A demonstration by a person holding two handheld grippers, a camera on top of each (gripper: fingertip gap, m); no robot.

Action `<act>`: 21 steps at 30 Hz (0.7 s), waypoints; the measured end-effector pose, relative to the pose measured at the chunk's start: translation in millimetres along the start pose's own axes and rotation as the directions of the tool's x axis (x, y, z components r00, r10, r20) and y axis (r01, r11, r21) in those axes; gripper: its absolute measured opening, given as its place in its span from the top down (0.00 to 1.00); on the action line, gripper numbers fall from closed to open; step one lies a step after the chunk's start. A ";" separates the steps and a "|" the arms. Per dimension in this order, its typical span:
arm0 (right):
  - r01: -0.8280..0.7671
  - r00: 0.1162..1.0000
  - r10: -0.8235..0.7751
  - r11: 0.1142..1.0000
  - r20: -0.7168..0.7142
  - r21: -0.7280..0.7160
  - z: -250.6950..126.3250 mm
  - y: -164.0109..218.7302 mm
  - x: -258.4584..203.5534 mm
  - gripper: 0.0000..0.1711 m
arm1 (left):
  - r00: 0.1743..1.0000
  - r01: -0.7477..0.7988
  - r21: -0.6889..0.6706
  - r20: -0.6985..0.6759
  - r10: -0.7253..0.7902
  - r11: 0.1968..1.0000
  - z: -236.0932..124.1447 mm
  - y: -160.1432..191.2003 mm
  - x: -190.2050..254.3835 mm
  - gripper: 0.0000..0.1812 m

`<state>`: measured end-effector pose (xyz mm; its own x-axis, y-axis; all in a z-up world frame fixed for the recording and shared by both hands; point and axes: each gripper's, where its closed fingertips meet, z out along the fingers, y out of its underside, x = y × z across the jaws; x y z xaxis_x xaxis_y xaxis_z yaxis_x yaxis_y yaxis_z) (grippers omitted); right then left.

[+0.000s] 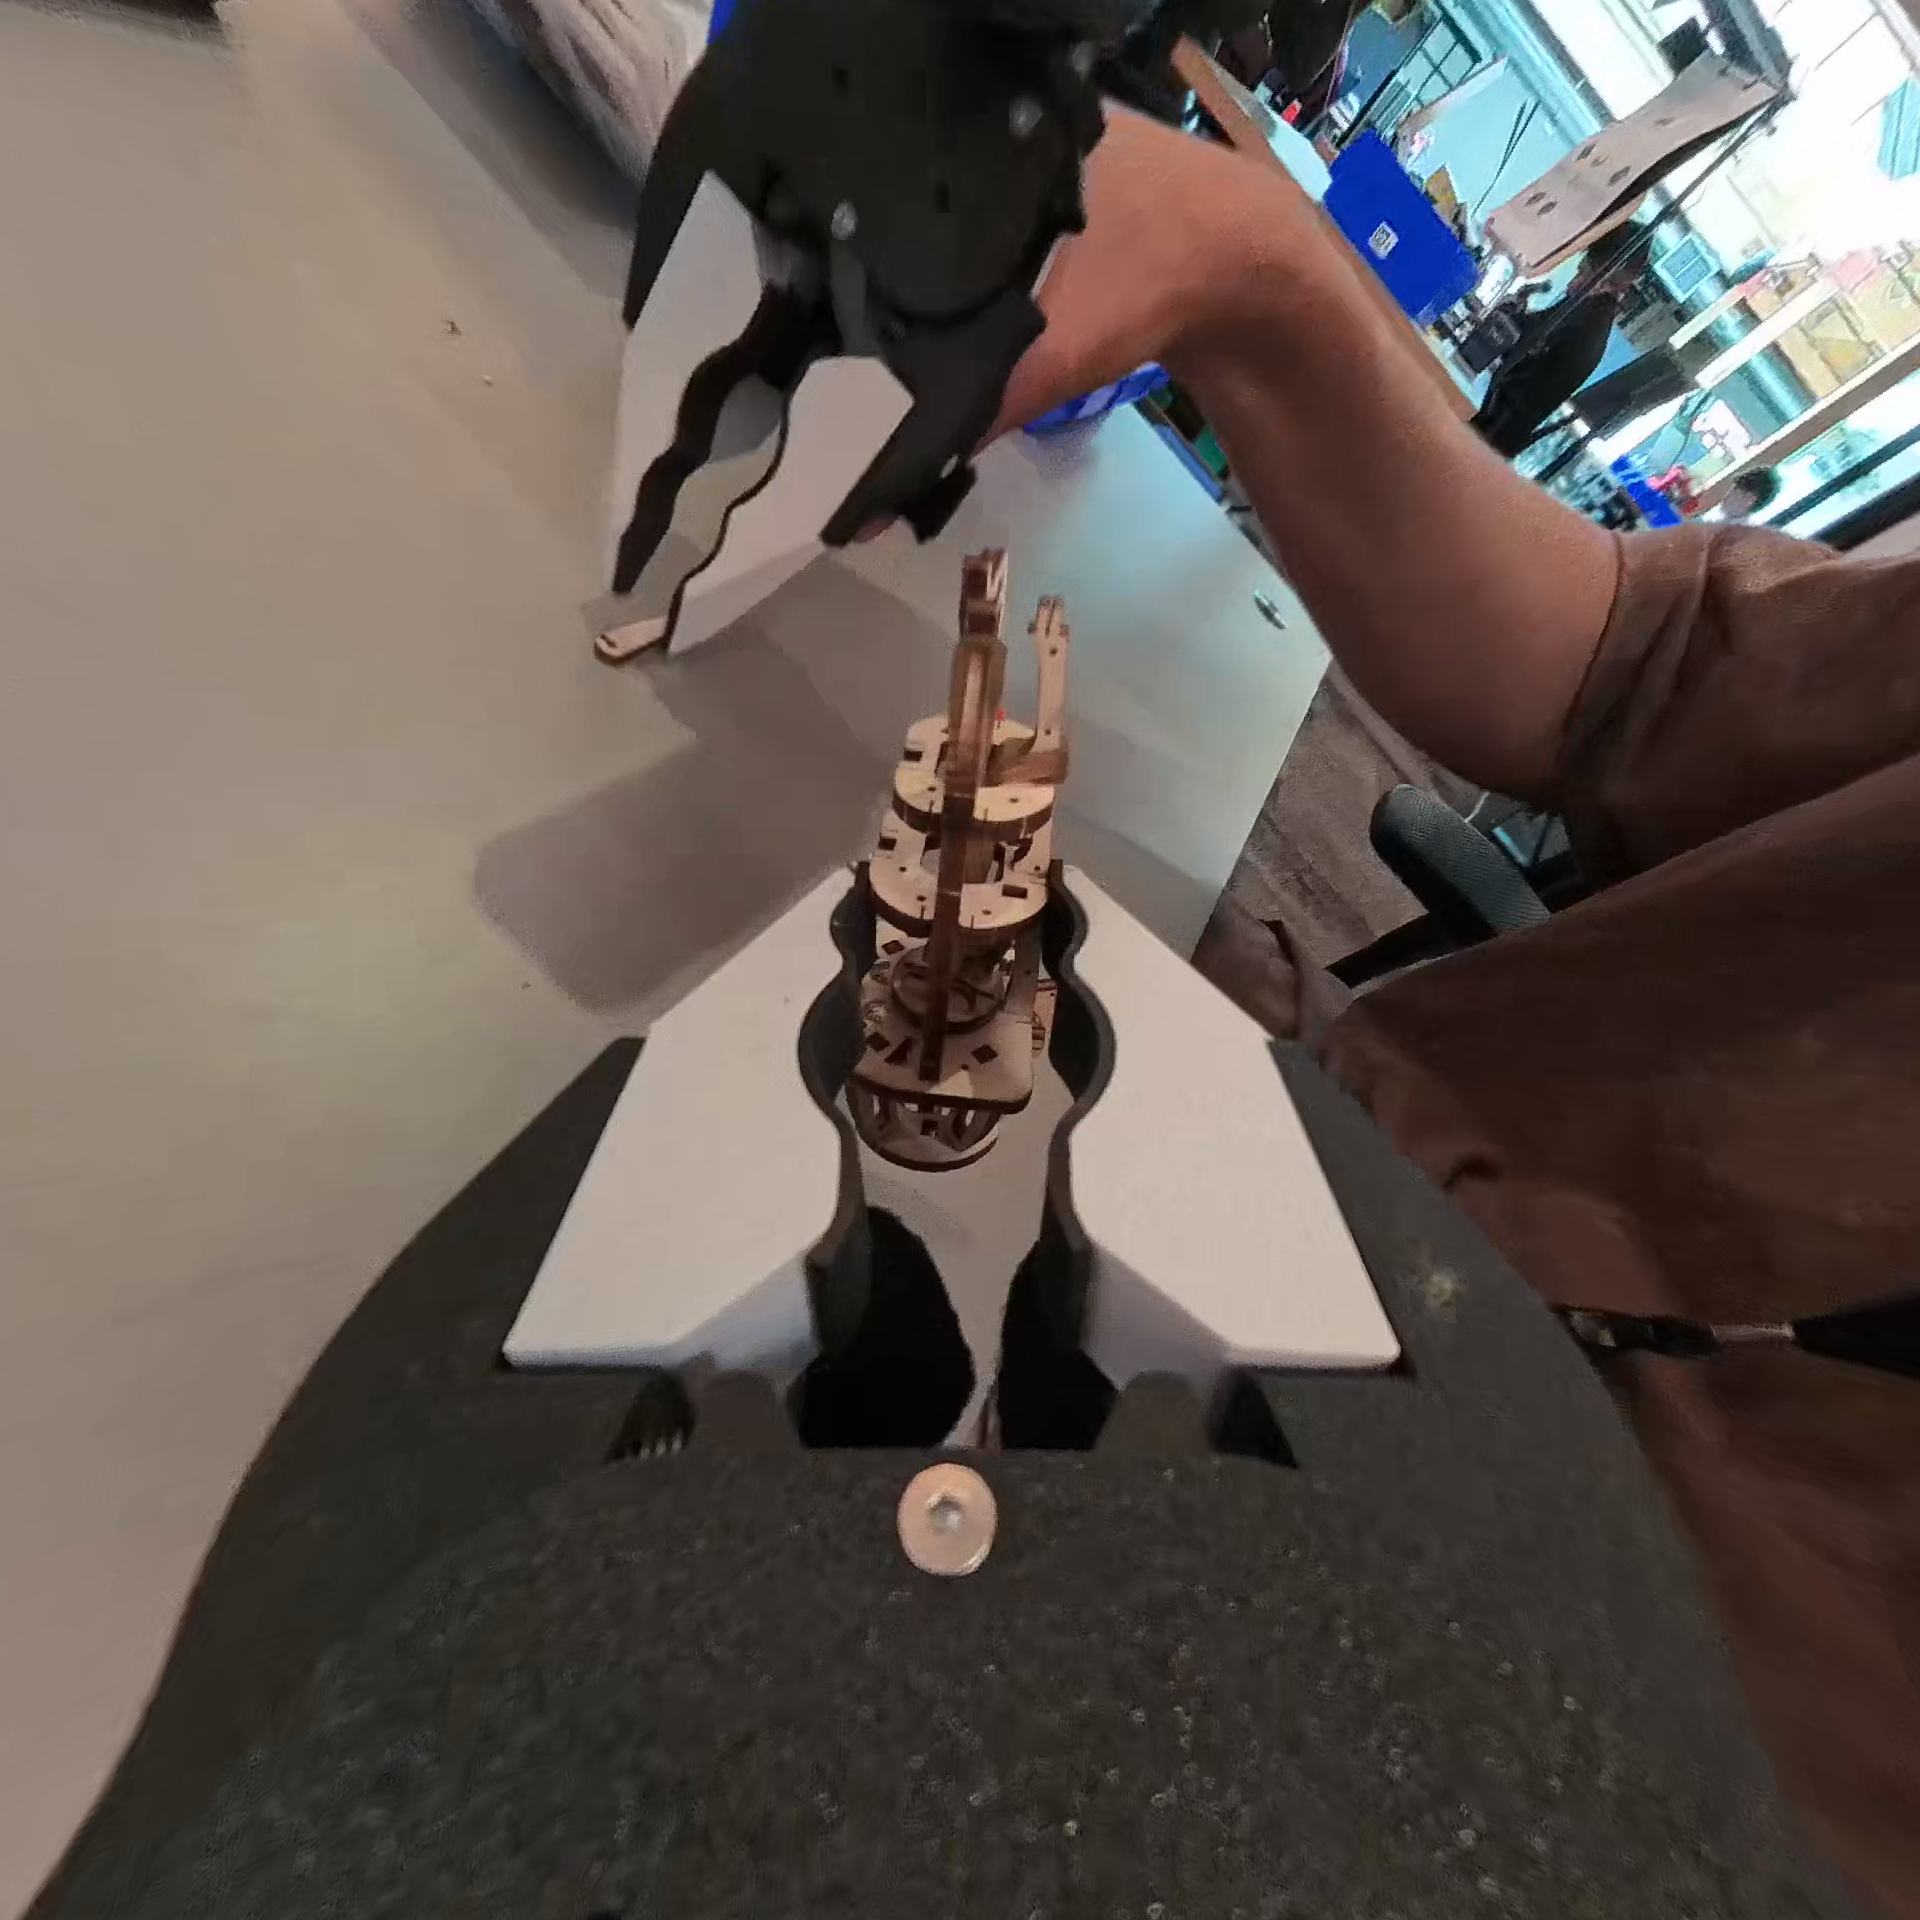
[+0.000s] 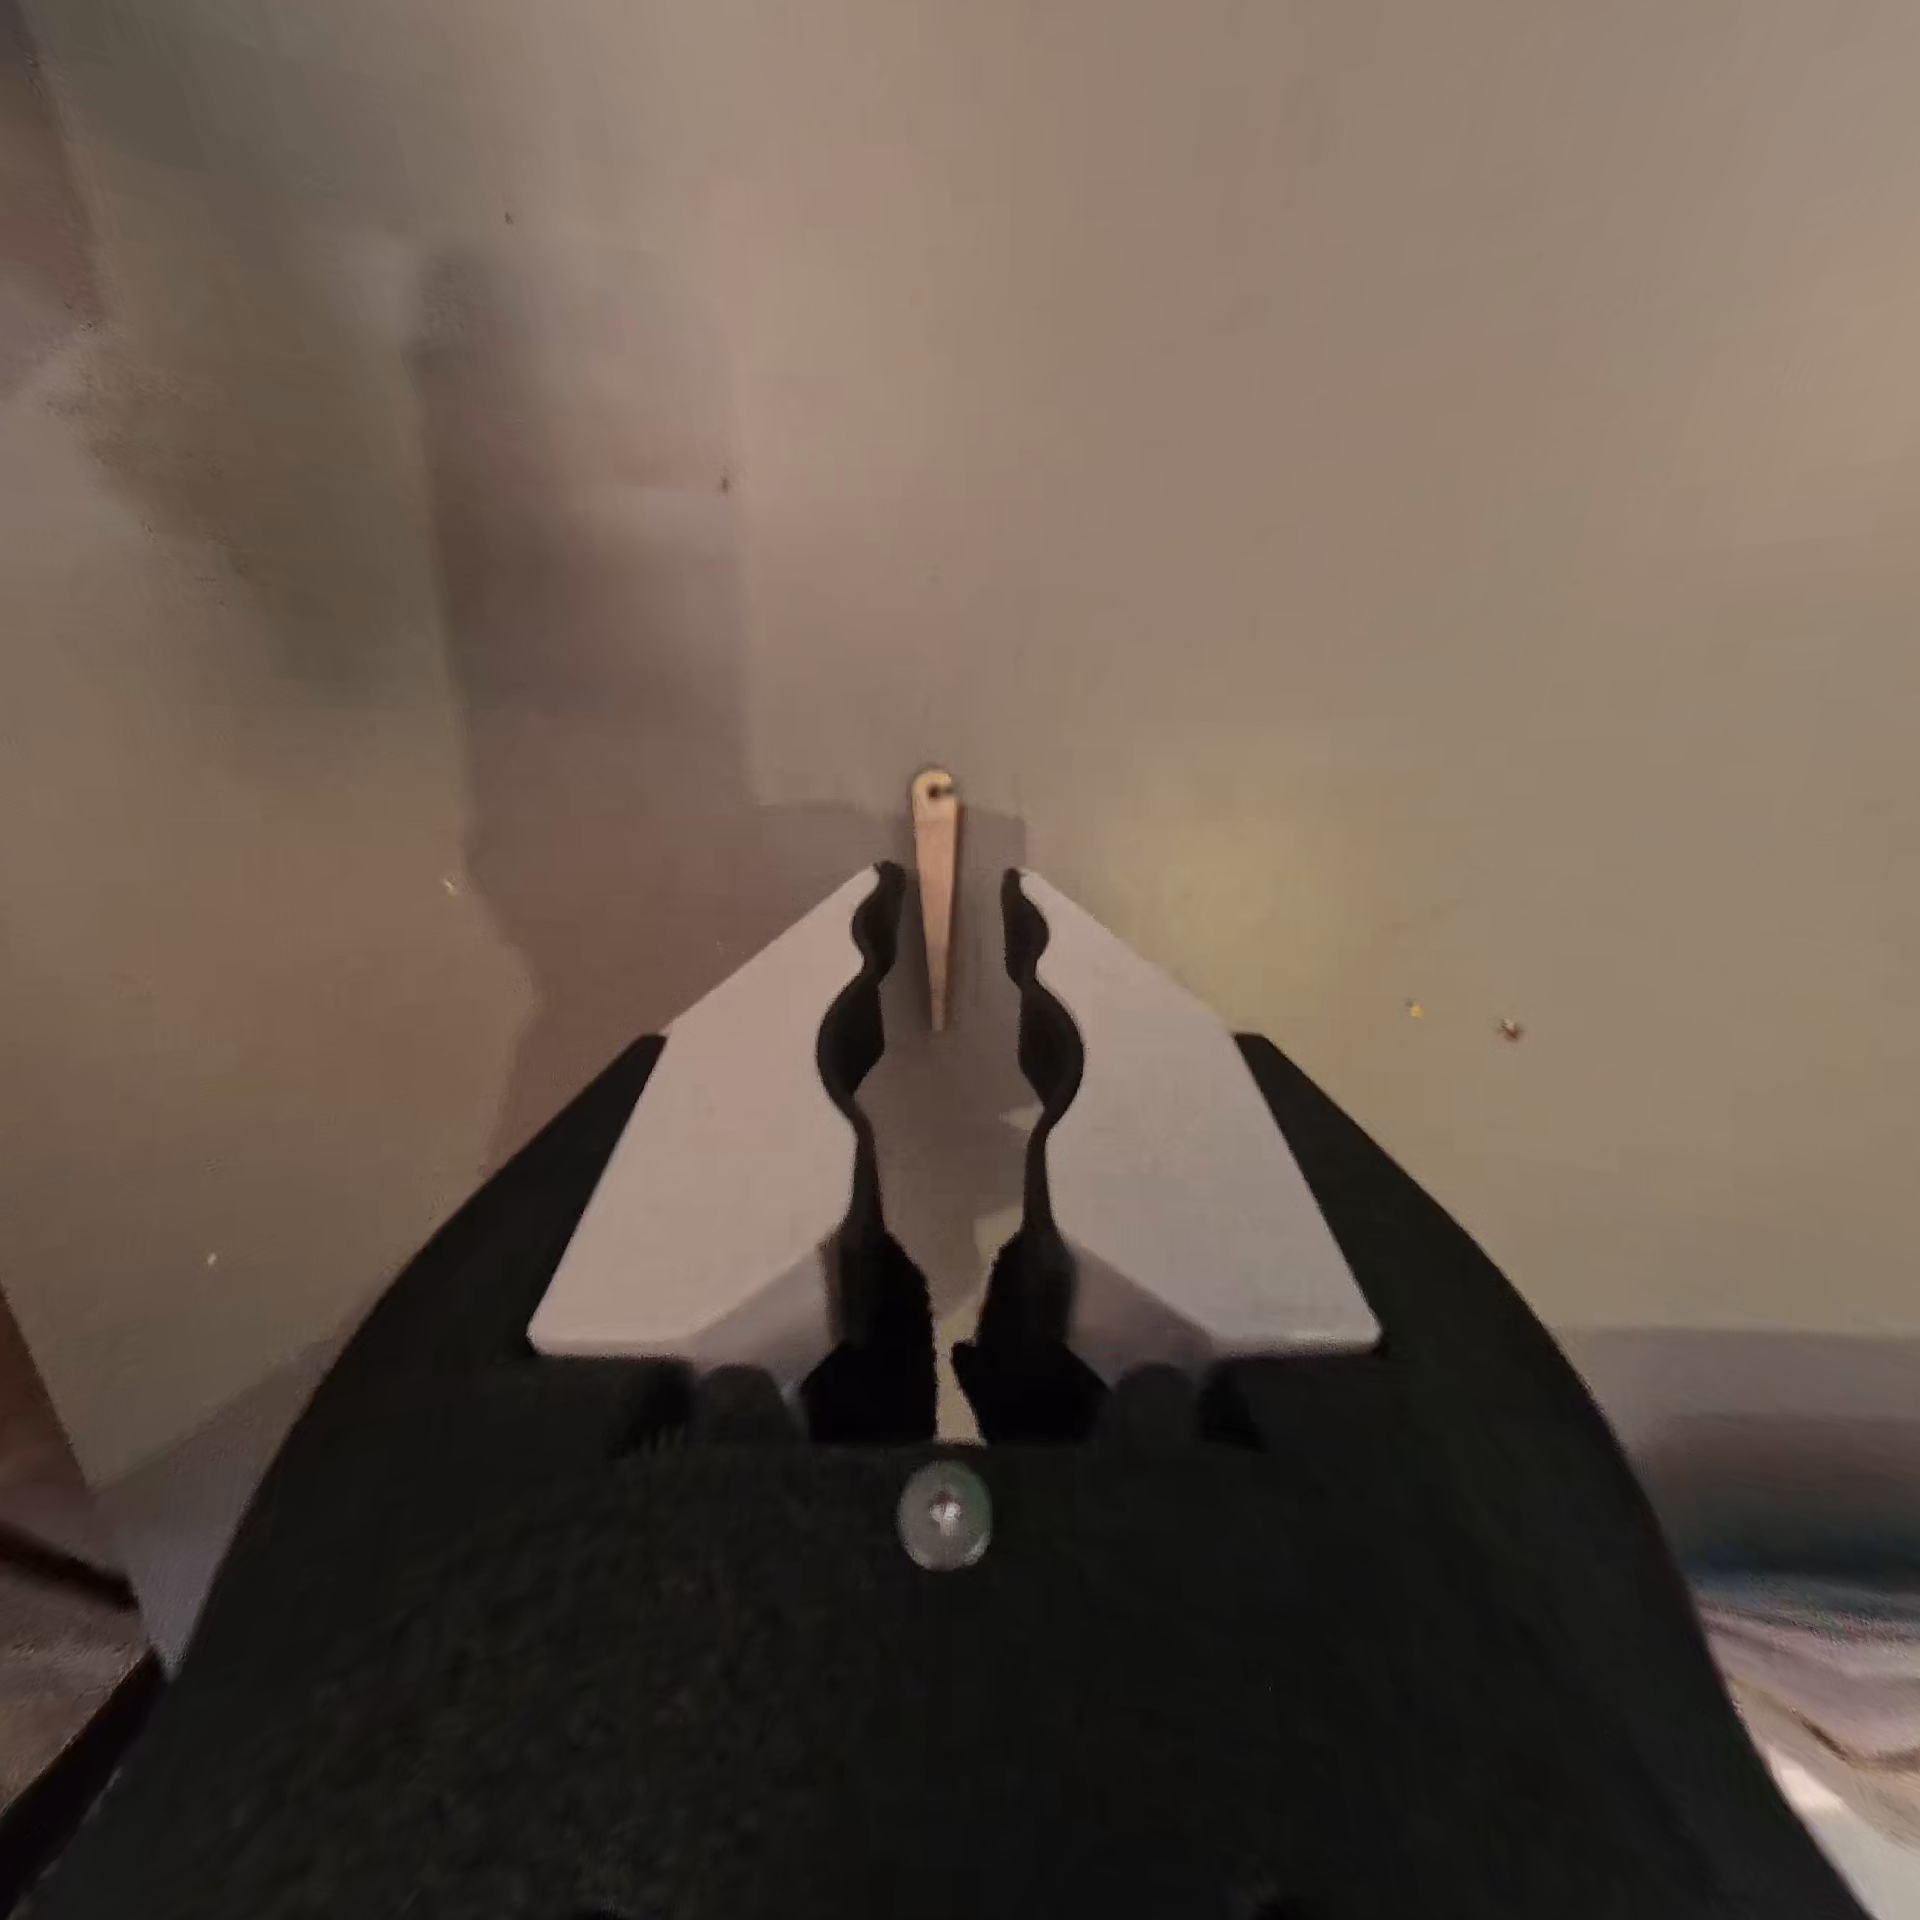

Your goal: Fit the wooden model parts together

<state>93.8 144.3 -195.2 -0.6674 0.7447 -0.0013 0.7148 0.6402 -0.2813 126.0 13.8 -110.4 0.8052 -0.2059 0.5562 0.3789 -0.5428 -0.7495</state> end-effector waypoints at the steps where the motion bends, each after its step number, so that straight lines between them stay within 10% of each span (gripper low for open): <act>1: -0.008 1.000 0.008 1.000 0.012 -0.003 -4.4 2.6 -0.4 0.89 | 1.000 0.024 0.007 -0.010 -0.023 1.000 -1.6 -1.0 -1.0 0.84; 15: -0.045 0.997 0.058 0.970 -0.048 0.237 -2.3 -26.7 4.0 0.97 | 0.952 0.225 0.060 -0.227 -0.207 0.972 -7.2 -12.5 17.4 0.84; 19: -0.324 0.945 0.166 0.580 0.281 0.748 -91.7 -92.9 -26.6 0.97 | 0.946 0.238 0.055 -0.239 -0.218 0.970 -5.0 -10.9 18.9 0.84; 21: -0.452 0.888 0.173 0.487 0.425 0.747 -106.2 -97.8 -42.4 0.97 | 0.953 0.219 0.048 -0.226 -0.203 0.975 -2.7 -9.5 19.0 0.84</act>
<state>74.3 70.1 -65.7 -0.5579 0.6923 -0.4578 0.4939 -0.1663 -0.8534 136.4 12.8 -91.7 0.5873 -0.2697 0.7631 0.5677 -0.5348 -0.6259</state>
